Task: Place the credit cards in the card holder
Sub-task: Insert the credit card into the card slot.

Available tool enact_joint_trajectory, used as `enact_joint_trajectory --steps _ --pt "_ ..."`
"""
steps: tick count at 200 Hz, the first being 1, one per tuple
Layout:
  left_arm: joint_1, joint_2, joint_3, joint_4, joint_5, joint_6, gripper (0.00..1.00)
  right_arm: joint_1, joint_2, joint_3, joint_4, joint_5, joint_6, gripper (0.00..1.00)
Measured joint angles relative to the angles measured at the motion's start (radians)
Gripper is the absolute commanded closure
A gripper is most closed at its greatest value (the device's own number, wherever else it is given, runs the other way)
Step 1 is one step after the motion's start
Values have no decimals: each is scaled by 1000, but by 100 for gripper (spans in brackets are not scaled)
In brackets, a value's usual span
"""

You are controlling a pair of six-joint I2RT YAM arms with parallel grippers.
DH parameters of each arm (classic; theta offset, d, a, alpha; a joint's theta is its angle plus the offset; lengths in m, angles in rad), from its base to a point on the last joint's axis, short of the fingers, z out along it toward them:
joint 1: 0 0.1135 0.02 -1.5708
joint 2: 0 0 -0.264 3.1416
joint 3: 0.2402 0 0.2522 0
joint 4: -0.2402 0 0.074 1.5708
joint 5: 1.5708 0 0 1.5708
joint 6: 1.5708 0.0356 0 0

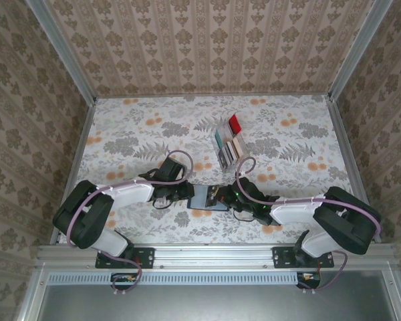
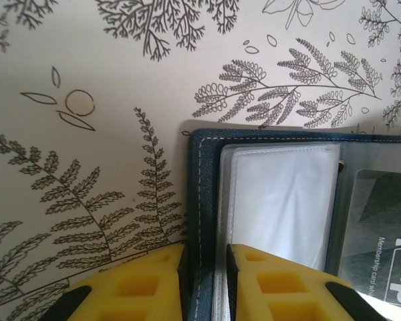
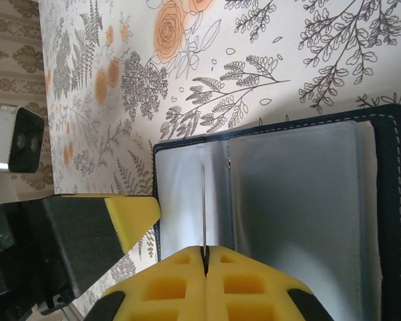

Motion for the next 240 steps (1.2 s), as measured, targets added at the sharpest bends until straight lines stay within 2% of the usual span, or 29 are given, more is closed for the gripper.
enact_joint_trajectory --steps 56,98,164,201,240 --pt "0 0 0 0 2 0 77 0 49 12 -10 -11 -1 100" --pt "0 0 0 0 2 0 77 0 135 18 72 -30 25 100" --pt "0 0 0 0 1 0 77 0 216 96 94 -76 24 100" --pt "0 0 0 -9 -4 0 76 0 267 156 90 -102 17 91" --pt "1 0 0 -4 -3 0 76 0 274 173 34 -106 -11 75"
